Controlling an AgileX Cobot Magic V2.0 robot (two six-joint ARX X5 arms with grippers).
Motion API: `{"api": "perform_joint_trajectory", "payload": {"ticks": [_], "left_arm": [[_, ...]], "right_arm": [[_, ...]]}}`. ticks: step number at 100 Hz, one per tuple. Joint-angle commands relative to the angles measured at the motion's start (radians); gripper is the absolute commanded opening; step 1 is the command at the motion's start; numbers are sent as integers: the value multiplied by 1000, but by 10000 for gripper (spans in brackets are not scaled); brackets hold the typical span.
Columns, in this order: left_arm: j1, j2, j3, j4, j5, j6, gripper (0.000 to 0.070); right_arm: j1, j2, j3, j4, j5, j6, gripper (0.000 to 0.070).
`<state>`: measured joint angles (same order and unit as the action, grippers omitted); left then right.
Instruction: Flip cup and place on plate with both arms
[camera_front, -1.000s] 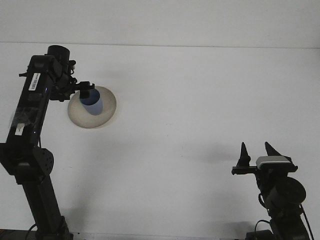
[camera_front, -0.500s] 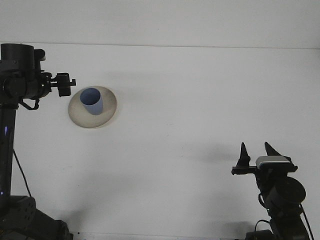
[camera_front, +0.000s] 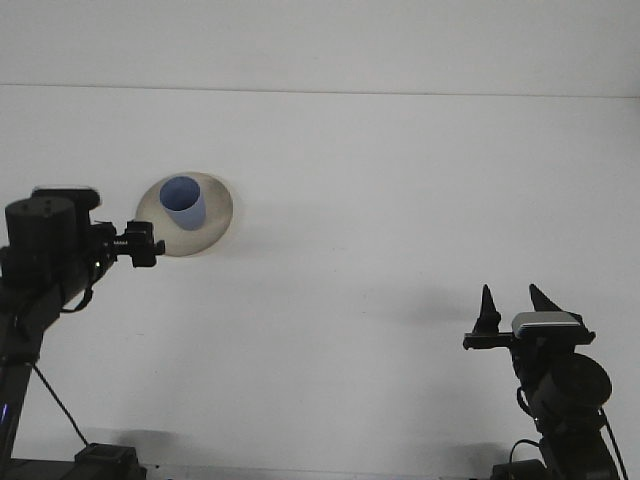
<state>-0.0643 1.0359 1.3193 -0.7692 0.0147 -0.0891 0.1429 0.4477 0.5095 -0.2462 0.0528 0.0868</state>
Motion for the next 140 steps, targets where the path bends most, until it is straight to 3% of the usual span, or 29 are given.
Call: {"api": "perform_joint_trajectory", "payload": {"ticks": [1, 19, 43, 90, 95, 99, 115, 118, 140], "left_arm": [[-3, -67, -128, 92, 1, -11, 423], [-3, -307, -465, 338, 1, -37, 423], [-3, -577, -740, 533, 1, -29, 424], [-2, -653, -786, 584, 1, -51, 421], [-2, -653, -786, 584, 1, -51, 412], [-2, -653, -786, 584, 1, -51, 382], [-2, -653, -786, 582, 1, -51, 37], [-2, -653, -786, 581, 1, -51, 0], [-2, -653, -786, 578, 1, -51, 10]], "right_arm": [[1, 5, 2, 7, 1, 14, 497], [1, 5, 2, 6, 1, 14, 497], [1, 5, 2, 7, 0, 14, 497], [1, 5, 2, 14, 0, 14, 489], [1, 5, 2, 15, 0, 14, 457], [1, 5, 2, 14, 1, 14, 390], [1, 5, 2, 14, 0, 14, 65], [1, 5, 2, 14, 0, 14, 9], [1, 5, 2, 14, 0, 14, 0]]}}
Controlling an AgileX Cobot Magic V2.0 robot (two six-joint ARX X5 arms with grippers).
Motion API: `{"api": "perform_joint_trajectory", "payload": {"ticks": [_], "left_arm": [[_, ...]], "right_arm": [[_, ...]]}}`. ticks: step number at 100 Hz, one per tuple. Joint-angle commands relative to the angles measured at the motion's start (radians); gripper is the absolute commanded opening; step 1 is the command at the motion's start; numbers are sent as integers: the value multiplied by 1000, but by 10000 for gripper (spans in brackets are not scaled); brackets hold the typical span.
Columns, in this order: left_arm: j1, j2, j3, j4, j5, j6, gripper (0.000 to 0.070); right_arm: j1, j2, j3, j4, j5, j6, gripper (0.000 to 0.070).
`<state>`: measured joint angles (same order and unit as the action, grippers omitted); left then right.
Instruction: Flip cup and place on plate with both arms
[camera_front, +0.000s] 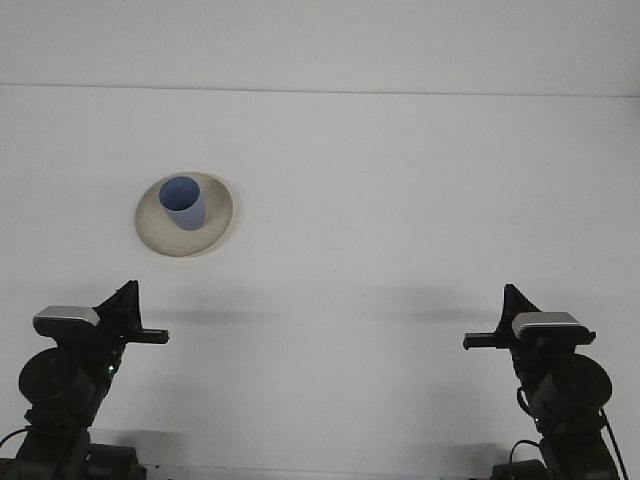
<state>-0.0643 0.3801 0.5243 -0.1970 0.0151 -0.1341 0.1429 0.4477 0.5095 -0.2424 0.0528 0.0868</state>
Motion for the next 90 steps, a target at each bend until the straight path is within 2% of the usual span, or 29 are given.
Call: {"api": "perform_joint_trajectory", "payload": {"ticks": [1, 90], "left_arm": [[-2, 3, 9, 6, 1, -6, 11], [-2, -4, 9, 24, 0, -5, 11]], "right_arm": [[1, 5, 2, 11, 0, 14, 0], [1, 5, 2, 11, 0, 14, 0]]}}
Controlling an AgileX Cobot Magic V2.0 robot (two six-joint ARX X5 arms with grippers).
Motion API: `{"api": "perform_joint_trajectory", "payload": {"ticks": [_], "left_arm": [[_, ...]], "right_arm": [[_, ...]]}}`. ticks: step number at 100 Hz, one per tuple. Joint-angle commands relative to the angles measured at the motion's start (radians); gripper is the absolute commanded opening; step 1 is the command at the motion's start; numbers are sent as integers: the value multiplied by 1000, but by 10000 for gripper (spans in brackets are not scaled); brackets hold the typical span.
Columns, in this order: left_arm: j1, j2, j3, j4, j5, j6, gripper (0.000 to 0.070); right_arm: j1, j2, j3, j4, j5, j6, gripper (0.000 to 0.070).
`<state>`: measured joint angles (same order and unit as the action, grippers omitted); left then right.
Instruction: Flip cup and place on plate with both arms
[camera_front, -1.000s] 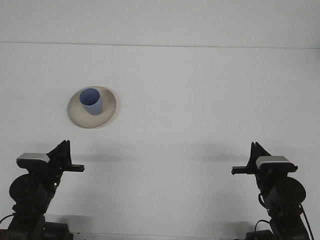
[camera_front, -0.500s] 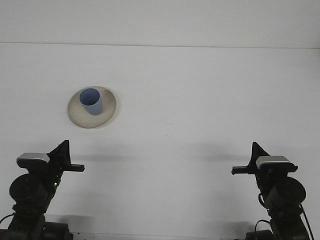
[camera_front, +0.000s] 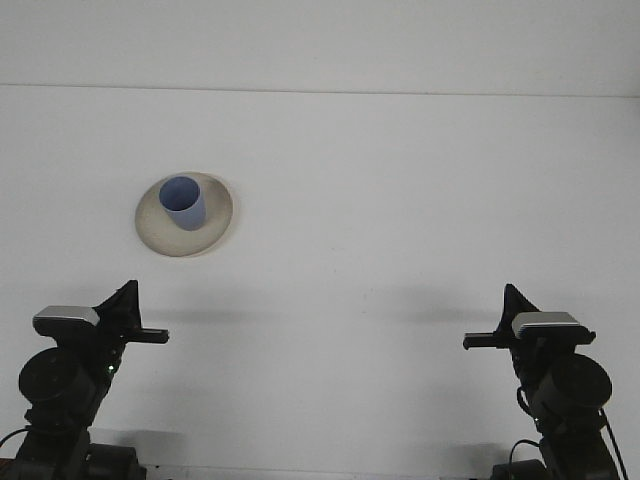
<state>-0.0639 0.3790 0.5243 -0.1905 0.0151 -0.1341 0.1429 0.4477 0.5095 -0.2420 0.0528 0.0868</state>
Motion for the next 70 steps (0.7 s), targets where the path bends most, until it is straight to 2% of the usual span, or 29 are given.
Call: {"api": "perform_joint_trajectory", "payload": {"ticks": [1, 17, 42, 70], "left_arm": [[-2, -3, 9, 19, 0, -5, 11], [-3, -21, -16, 89, 0, 0, 11], [-23, -137, -189, 247, 0, 69, 11], [-37, -330, -381, 254, -1, 71, 11]], "right_arm": [[1, 5, 2, 11, 0, 14, 0], [1, 5, 2, 11, 0, 14, 0], [1, 5, 2, 11, 0, 14, 0], [1, 5, 2, 11, 0, 14, 0]]}}
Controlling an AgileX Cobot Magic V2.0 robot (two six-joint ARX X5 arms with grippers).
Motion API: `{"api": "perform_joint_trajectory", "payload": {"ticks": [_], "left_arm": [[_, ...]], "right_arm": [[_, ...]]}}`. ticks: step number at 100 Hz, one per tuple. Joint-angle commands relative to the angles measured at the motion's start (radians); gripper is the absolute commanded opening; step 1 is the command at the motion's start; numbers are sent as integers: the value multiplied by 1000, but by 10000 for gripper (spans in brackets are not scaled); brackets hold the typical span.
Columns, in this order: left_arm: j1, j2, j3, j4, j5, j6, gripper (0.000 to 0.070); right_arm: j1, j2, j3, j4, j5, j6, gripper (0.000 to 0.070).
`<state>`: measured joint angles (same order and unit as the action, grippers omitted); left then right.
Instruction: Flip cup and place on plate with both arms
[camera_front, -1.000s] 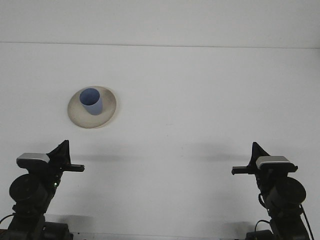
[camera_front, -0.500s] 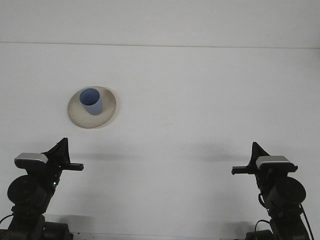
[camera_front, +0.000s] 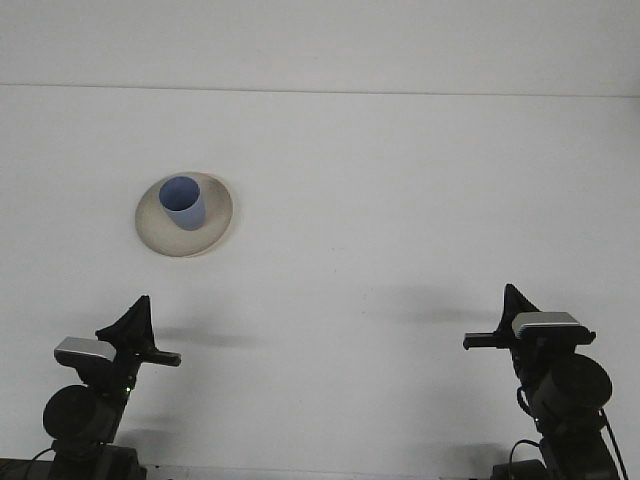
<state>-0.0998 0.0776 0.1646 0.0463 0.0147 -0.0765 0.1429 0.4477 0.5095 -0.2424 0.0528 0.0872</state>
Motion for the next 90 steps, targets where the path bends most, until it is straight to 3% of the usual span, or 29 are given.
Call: {"api": "perform_joint_trajectory", "payload": {"ticks": [1, 32, 90], "left_arm": [[-2, -36, -28, 19, 0, 13, 11], [2, -74, -151, 168, 0, 13, 11], [3, -74, -151, 164, 0, 15, 11]], "right_arm": [[1, 5, 2, 11, 0, 14, 0], [1, 5, 2, 19, 0, 14, 0], [1, 5, 2, 19, 0, 14, 0]]}}
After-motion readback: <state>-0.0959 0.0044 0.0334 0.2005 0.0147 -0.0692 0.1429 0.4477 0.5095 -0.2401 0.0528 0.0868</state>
